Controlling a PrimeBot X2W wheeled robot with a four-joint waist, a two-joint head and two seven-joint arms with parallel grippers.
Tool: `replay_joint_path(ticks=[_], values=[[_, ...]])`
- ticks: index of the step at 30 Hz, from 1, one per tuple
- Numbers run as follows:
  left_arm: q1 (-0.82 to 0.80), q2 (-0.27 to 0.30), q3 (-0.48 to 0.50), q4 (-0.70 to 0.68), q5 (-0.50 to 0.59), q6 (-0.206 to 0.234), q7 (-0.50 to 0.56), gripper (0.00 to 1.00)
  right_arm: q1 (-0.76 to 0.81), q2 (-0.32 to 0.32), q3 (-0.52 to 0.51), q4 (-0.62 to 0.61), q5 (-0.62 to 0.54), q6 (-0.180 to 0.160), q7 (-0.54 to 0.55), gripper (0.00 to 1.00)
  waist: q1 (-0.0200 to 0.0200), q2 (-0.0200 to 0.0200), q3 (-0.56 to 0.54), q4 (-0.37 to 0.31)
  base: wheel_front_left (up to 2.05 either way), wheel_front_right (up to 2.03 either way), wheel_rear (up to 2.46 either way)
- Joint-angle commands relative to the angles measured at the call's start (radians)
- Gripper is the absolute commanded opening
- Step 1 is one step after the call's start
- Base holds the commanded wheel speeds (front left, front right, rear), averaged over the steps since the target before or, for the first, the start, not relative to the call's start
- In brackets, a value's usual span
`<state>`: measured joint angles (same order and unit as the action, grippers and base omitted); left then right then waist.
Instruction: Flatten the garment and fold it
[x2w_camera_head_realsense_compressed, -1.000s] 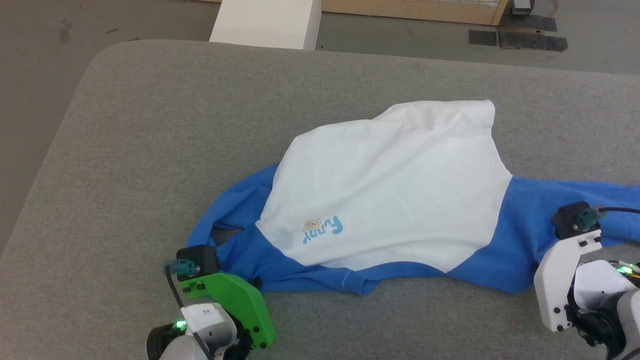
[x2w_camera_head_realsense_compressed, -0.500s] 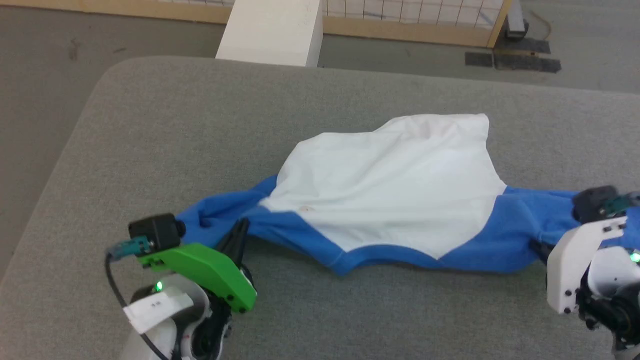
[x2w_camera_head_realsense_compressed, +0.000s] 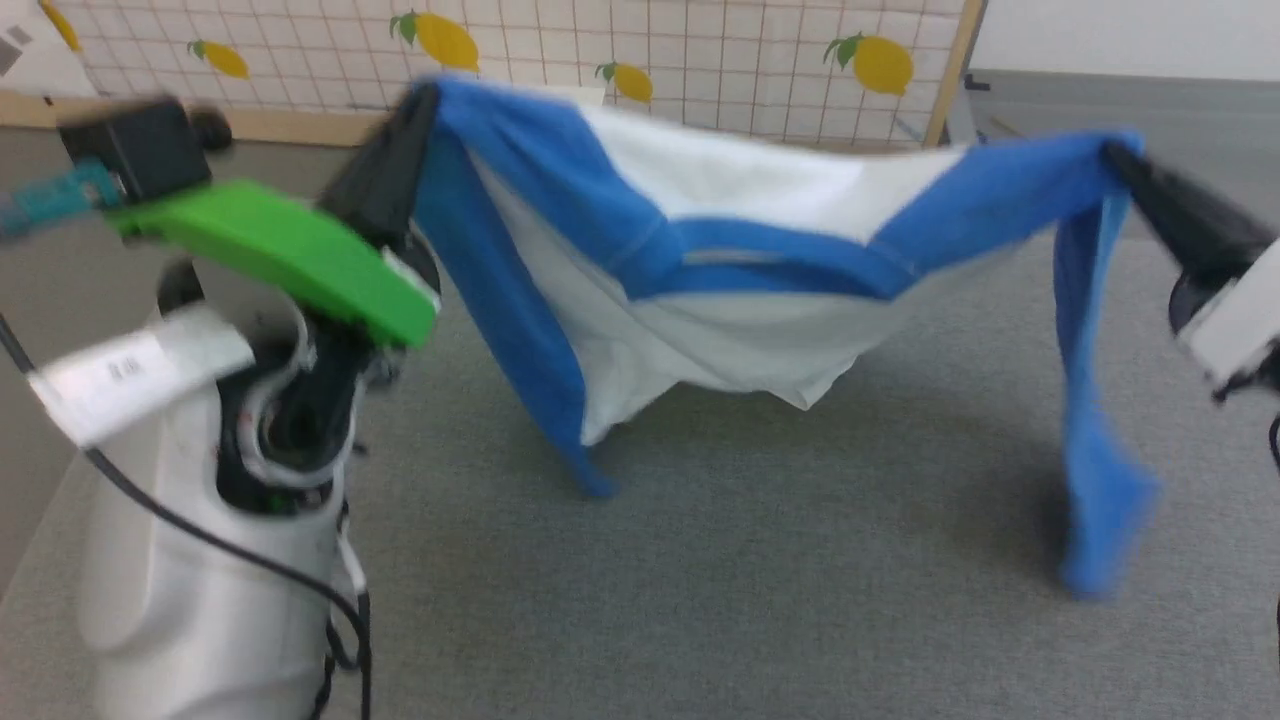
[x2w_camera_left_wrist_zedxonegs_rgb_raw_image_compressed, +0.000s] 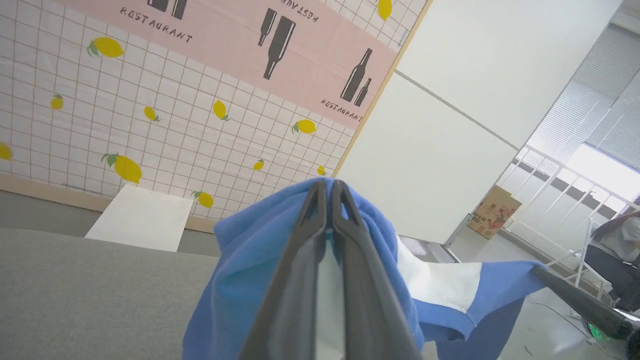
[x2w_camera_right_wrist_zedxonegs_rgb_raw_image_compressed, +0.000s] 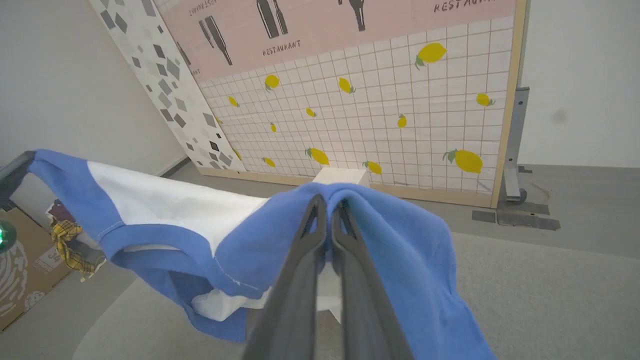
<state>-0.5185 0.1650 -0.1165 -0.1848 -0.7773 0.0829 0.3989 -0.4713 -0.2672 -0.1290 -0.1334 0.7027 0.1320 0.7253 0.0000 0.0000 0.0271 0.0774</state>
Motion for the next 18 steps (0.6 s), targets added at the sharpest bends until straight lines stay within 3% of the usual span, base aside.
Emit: replay_joint_path(ticks=[1, 11, 18], values=[[-0.056, 0.004, 0.002, 0.014, -0.003, -0.011, 0.002, 0.0, -0.044, 0.008, -0.006, 0.002, 0.015, -0.001, -0.009, 0.0, 0.0, 0.0, -0.02, -0.018, 0.0, 0.0, 0.0], [-0.339, 0.003, 0.021, 0.165, 0.022, -0.037, -0.055, 0.0, -0.277, 0.052, -0.053, 0.057, 0.041, -0.001, -0.036, 0.0, 0.0, 0.0, -0.039, -0.027, 0.0, 0.0, 0.0], [-0.44, 0.048, 0.02, 0.328, 0.068, -0.038, -0.06, 0.0, -0.38, 0.069, -0.081, 0.125, 0.0, -0.001, -0.016, 0.0, 0.0, 0.0, -0.011, -0.032, 0.0, 0.0, 0.0]])
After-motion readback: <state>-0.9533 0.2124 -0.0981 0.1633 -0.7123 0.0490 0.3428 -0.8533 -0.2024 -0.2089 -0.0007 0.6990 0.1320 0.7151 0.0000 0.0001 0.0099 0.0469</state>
